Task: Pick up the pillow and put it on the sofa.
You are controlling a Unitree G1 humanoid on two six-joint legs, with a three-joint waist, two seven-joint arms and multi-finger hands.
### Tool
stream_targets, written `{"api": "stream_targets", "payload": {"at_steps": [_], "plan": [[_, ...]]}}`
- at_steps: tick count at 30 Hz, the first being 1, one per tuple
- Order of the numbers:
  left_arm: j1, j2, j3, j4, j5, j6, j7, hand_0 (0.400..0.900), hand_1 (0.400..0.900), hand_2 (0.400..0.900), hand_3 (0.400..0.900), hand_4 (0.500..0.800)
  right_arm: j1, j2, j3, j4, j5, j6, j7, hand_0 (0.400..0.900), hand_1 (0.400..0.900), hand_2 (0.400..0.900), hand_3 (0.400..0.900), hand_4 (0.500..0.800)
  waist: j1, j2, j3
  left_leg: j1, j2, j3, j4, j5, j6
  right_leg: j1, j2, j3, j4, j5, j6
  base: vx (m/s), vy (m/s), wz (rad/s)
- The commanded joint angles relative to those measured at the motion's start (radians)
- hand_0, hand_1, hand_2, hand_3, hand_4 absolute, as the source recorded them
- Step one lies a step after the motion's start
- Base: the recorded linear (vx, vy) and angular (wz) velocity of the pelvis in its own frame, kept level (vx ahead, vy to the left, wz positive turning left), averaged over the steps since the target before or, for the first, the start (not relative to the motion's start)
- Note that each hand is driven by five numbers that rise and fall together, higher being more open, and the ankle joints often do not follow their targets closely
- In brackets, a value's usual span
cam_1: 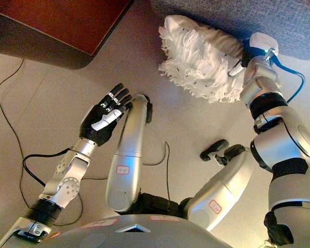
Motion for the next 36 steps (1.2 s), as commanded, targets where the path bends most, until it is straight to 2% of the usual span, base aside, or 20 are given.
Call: {"api": "stream_targets", "payload": {"at_steps": [1,3,4,5,16,22,26,29,34,36], "plan": [[-0.002,-0.012,-0.027,-0.105,0.007,-0.02,-0.02,0.9,0.9,0.9,0.9,0.8,-0.068,-0.017,-0.009,0.062,0.035,0.048,0.084,0.9,0.9,0.9,0.9,0.8,0.056,0.059,-0.002,0.055,0.025,-0.048,0.094,-0.09,0.052,-0.069,0.037,-0.004,-0.004,0.057,-0.062,0.03,-0.005,0.04],[0.001,-0.014,-0.026,-0.107,0.011,-0.016,-0.014,0.9,0.9,0.9,0.9,0.8,-0.065,-0.013,-0.014,0.073,0.045,0.06,0.113,0.9,0.9,0.9,0.9,0.8,0.059,0.06,-0.002,0.055,0.025,-0.05,0.095,-0.086,0.053,-0.066,0.037,-0.002,-0.002,0.058,-0.063,0.02,-0.007,0.03],[0.001,-0.013,-0.025,-0.107,0.009,-0.015,-0.012,0.9,0.9,0.9,0.9,0.8,-0.062,-0.011,-0.016,0.079,0.056,0.059,0.111,0.633,0.633,0.633,0.633,0.64,0.059,0.061,-0.002,0.057,0.026,-0.05,0.093,-0.083,0.053,-0.063,0.038,-0.003,-0.002,0.058,-0.064,0.0,0.0,0.0],[0.001,-0.012,-0.025,-0.108,0.009,-0.016,-0.009,0.9,0.9,0.9,0.9,0.8,-0.061,-0.006,-0.019,0.083,0.067,0.055,0.104,0.4,0.4,0.4,0.4,0.5,0.06,0.061,-0.002,0.058,0.028,-0.049,0.092,-0.081,0.054,-0.061,0.038,-0.003,-0.002,0.059,-0.064,0.0,0.0,0.0],[0.011,-0.019,-0.018,-0.118,0.021,-0.012,-0.01,0.9,0.9,0.9,0.9,0.8,-0.031,0.016,-0.11,0.045,0.309,-0.029,0.019,0.4,0.4,0.4,0.4,0.5,0.052,0.065,-0.002,0.086,0.042,-0.038,0.052,-0.061,0.059,-0.029,0.049,-0.01,-0.036,0.073,-0.066,0.0,0.001,-0.02],[0.026,-0.021,-0.007,-0.132,0.023,-0.019,0.01,0.9,0.9,0.9,0.9,0.8,0.027,0.032,-0.201,-0.063,0.504,-0.082,-0.014,0.4,0.4,0.4,0.4,0.5,0.037,0.059,-0.002,0.137,0.059,-0.021,-0.004,-0.038,0.055,0.02,0.06,-0.021,-0.093,0.099,-0.065,-0.01,0.0,-0.07],[0.025,-0.022,0.008,-0.141,0.03,-0.02,0.022,0.9,0.9,0.9,0.9,0.8,0.084,0.043,-0.254,-0.175,0.586,-0.112,-0.022,0.4,0.4,0.4,0.4,0.5,0.024,0.048,-0.002,0.206,0.074,-0.003,-0.111,0.006,0.049,0.087,0.067,-0.04,-0.191,0.143,-0.061,-0.01,-0.016,-0.08],[0.032,-0.023,0.023,-0.152,0.023,-0.015,0.041,0.9,0.9,0.9,0.9,0.8,0.134,0.033,-0.274,-0.305,0.614,-0.119,-0.031,0.4,0.4,0.4,0.4,0.5,0.012,0.032,-0.002,0.273,0.087,0.016,-0.227,0.049,0.041,0.163,0.073,-0.066,-0.294,0.188,-0.056,0.0,-0.023,-0.12],[0.045,-0.028,0.063,-0.149,0.007,0.021,0.085,0.9,0.9,0.9,0.9,0.8,0.234,0.017,-0.326,-0.514,0.64,-0.161,-0.038,0.4,0.4,0.4,0.4,0.5,0.001,-0.019,-0.002,0.428,0.079,0.059,-0.461,0.119,0.034,0.347,0.082,-0.165,-0.528,0.28,-0.029,0.03,-0.047,-0.1],[0.047,-0.042,0.082,-0.142,-0.01,0.043,0.134,0.9,0.9,0.9,0.9,0.8,0.288,0.017,-0.352,-0.598,0.671,-0.178,-0.03,0.4,0.4,0.4,0.4,0.5,-0.005,-0.047,-0.002,0.512,0.073,0.081,-0.551,0.144,0.032,0.44,0.092,-0.204,-0.639,0.319,-0.016,0.07,-0.077,-0.14]]}}
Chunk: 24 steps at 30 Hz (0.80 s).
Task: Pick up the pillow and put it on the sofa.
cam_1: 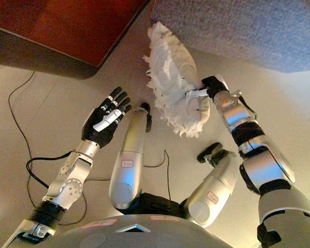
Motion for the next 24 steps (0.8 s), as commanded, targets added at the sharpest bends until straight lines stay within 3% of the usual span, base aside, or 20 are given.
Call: {"api": "stream_targets", "payload": {"at_steps": [1,5,11,14,17,24], "plan": [[0.031,0.006,0.049,-0.125,-0.022,-0.008,0.06,0.9,0.9,0.9,0.9,0.8,-0.049,-0.06,-0.167,-0.233,0.108,-0.168,0.004,0.4,0.4,0.4,0.4,0.5,0.006,-0.05,-0.003,0.182,0.031,0.015,-0.164,0.046,0.036,0.08,0.003,-0.05,-0.218,0.193,-0.031,0.08,-0.076,-0.17],[0.037,-0.022,0.093,-0.098,0.008,0.004,0.135,0.9,0.9,0.9,0.9,0.8,0.115,-0.045,-0.224,-0.438,0.085,-0.212,0.003,0.4,0.4,0.4,0.4,0.5,-0.02,-0.098,-0.026,0.326,0.033,0.032,-0.339,0.123,0.033,0.25,0.036,-0.103,-0.44,0.284,-0.029,0.04,-0.082,-0.15],[0.027,-0.067,0.128,-0.057,0.121,-0.004,0.236,0.9,0.9,0.9,0.9,0.8,0.437,-0.021,-0.326,-0.746,-0.024,-0.34,0.003,0.4,0.4,0.4,0.4,0.5,-0.102,-0.131,-0.134,0.542,0.044,0.104,-0.58,0.177,0.023,0.439,0.093,-0.113,-0.683,0.389,0.019,0.06,-0.05,-0.2],[0.047,-0.091,0.145,-0.047,0.156,0.006,0.24,0.9,0.9,0.9,0.9,0.8,0.562,-0.009,-0.385,-0.831,-0.115,-0.418,-0.01,0.4,0.4,0.4,0.4,0.5,-0.132,-0.127,-0.184,0.625,0.039,0.141,-0.651,0.184,0.028,0.493,0.11,-0.104,-0.735,0.411,0.033,0.08,0.025,-0.15],[0.076,-0.117,0.172,-0.049,0.174,0.053,0.228,0.9,0.9,0.9,0.9,0.8,0.681,-0.007,-0.462,-0.926,-0.204,-0.462,-0.01,0.4,0.4,0.4,0.4,0.5,-0.171,-0.119,-0.252,0.714,0.033,0.195,-0.721,0.183,0.036,0.534,0.118,-0.098,-0.772,0.439,0.047,0.1,0.033,-0.11],[0.082,-0.114,0.189,-0.049,0.185,0.124,0.184,0.9,0.9,0.9,0.9,0.8,0.773,-0.034,-0.56,-1.019,-0.363,-0.533,-0.096,0.4,0.4,0.4,0.4,0.5,-0.213,-0.102,-0.32,0.813,0.007,0.254,-0.815,0.181,0.049,0.565,0.132,-0.089,-0.771,0.459,0.058,0.03,0.004,0.04]]}}
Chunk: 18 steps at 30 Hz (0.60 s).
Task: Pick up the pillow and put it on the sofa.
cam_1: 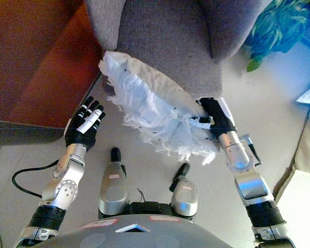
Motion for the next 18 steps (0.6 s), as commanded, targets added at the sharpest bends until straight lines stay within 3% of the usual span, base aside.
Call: {"api": "stream_targets", "payload": {"at_steps": [1,11,18], "plan": [[0.007,-0.027,0.001,-0.05,0.04,-0.014,-0.058,0.9,0.9,0.9,0.9,0.8,-0.057,-0.065,-0.158,-0.199,-0.029,-0.232,-0.135,0.4,0.4,0.4,0.4,0.5,-0.024,0.055,-0.136,0.183,-0.028,0.075,-0.2,0.025,0.092,-0.035,-0.05,0.023,-0.024,0.164,0.068,0.02,-0.008,0.12],[0.06,-0.002,0.021,-0.064,0.037,0.017,-0.093,0.9,0.9,0.9,0.9,0.8,-0.067,-0.182,-0.273,-0.223,-0.037,-0.212,-0.173,0.4,0.4,0.4,0.4,0.5,-0.032,0.065,-0.171,0.244,-0.026,0.101,-0.212,0.009,0.084,0.021,-0.033,0.018,-0.058,0.123,0.06,0.05,0.003,-0.05],[0.078,0.016,0.032,-0.053,0.024,0.019,-0.123,0.9,0.9,0.9,0.9,0.8,-0.163,-0.271,-0.288,-0.155,0.03,-0.154,-0.106,0.4,0.4,0.4,0.4,0.5,-0.013,0.06,-0.185,0.259,-0.02,0.094,-0.201,0.001,0.076,0.047,-0.031,0.0,-0.067,0.112,0.055,0.08,-0.021,-0.02]]}}
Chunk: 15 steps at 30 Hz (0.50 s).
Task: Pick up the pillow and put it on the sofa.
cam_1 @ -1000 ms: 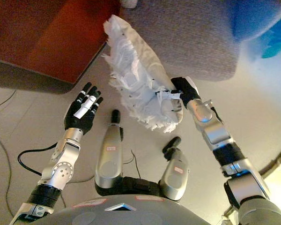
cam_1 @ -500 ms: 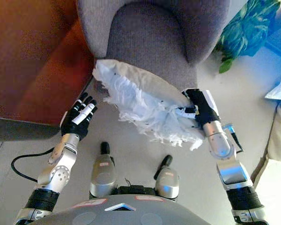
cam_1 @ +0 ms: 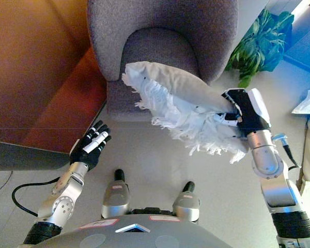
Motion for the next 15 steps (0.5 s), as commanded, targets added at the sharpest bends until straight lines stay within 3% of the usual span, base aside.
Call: {"api": "stream_targets", "payload": {"at_steps": [1,6,15], "plan": [[-0.042,0.016,0.022,-0.054,0.009,-0.06,-0.049,0.9,0.9,0.9,0.9,0.8,-0.253,-0.114,-0.114,-0.065,0.108,-0.105,-0.059,0.4,0.4,0.4,0.4,0.5,0.024,0.018,-0.091,0.187,-0.014,0.063,-0.156,-0.009,0.08,-0.003,-0.032,-0.012,-0.034,0.106,0.054,0.09,-0.03,0.01],[-0.008,0.039,0.035,-0.072,-0.002,-0.066,-0.058,0.9,0.9,0.9,0.9,0.8,-0.339,-0.192,-0.083,0.036,0.14,-0.097,-0.036,0.4,0.4,0.4,0.4,0.5,0.06,0.006,-0.092,0.186,-0.008,0.04,-0.143,-0.014,0.072,0.011,-0.028,-0.027,-0.038,0.097,0.049,0.11,-0.061,0.04],[0.04,0.11,0.094,-0.134,-0.024,-0.006,-0.065,0.9,0.9,0.9,0.9,0.8,-0.596,-0.337,0.082,0.41,0.157,-0.06,0.0,0.4,0.4,0.4,0.4,0.5,0.153,-0.032,-0.081,0.175,0.022,-0.01,-0.154,0.022,0.04,0.05,0.004,-0.08,-0.056,0.076,0.039,0.09,-0.121,0.16]]}}
